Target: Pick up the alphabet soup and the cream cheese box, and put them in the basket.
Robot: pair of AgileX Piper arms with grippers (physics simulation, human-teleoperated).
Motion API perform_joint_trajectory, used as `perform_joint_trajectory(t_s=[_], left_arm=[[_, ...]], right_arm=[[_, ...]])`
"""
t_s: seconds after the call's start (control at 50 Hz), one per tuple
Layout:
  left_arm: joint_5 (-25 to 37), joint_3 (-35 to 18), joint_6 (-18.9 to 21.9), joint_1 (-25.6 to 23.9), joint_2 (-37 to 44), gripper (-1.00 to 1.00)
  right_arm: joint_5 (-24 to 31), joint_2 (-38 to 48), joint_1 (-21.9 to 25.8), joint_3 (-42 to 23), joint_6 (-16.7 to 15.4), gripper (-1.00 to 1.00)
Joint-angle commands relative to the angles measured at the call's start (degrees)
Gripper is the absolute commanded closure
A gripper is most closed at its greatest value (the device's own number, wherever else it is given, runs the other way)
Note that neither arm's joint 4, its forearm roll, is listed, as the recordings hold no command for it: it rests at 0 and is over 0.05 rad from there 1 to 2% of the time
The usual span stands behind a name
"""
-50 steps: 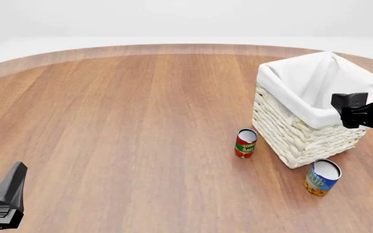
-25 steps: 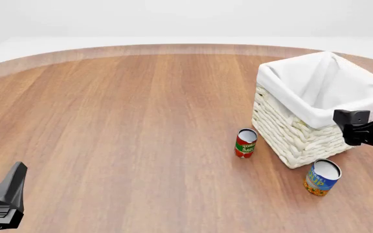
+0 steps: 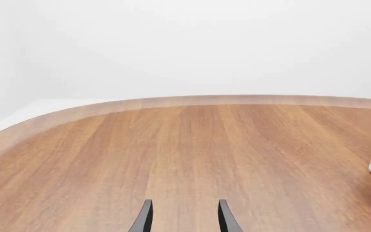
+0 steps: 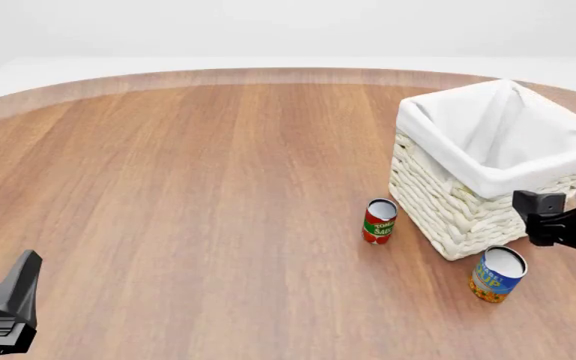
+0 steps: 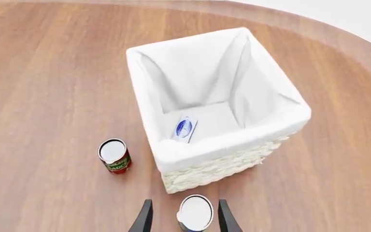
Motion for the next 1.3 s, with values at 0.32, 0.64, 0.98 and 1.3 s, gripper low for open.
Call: perform_joint_trajectory(t_s=[0.32, 0.64, 0.98, 1.3], left_arm=[[0.0, 0.0, 0.0, 0.0, 0.0, -1.00], [0.0, 0.0, 0.0, 0.0, 0.0, -1.00], [0.0, 0.0, 0.0, 0.0, 0.0, -1.00], [0.0, 0.0, 0.0, 0.0, 0.0, -1.00]], right_arm=[[0.1, -2.7, -1.1, 4.9, 0.1, -1.00], [-0.5, -3.3, -1.3, 7.7, 0.6, -1.00], [-4.4, 0.1, -3.6, 10.6, 0.5, -1.00], [-5.0, 0.1, -4.3, 12.4, 0.2, -1.00]])
